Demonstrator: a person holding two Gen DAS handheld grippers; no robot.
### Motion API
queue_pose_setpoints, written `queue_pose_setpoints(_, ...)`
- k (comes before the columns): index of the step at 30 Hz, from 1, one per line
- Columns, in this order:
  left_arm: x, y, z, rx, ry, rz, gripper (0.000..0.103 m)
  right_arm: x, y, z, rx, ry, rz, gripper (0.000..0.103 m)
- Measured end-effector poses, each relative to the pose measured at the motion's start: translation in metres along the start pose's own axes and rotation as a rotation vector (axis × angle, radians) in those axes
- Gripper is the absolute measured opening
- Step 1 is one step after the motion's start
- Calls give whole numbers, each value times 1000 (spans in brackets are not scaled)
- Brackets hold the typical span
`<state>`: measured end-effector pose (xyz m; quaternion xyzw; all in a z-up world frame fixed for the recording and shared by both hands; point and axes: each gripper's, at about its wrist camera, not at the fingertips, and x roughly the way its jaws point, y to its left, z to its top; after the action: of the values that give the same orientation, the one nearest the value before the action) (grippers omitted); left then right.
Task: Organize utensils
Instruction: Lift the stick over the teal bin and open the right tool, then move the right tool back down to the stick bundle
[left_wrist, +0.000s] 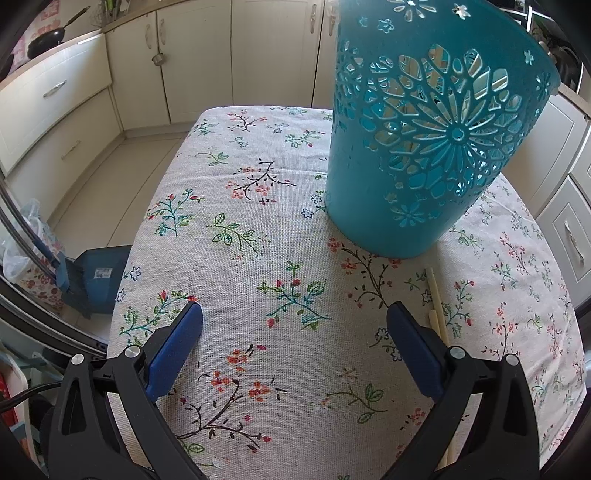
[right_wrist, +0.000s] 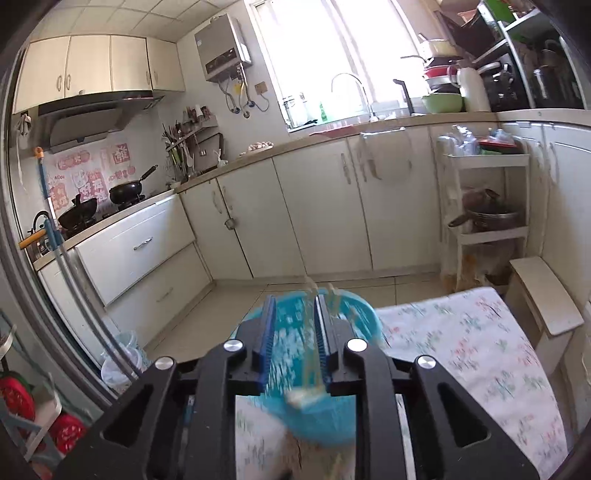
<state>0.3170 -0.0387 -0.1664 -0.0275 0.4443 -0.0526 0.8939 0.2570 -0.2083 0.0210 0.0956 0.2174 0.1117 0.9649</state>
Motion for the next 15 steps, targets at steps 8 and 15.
queue_pose_setpoints(8, -4, 10, -1, -58, -18, -3, 95, -2, -35, -112, 78, 363, -73, 22)
queue_pose_setpoints(15, -4, 13, -1, -66, -21, -5, 95, 35, -32, -137, 52, 467, -73, 22)
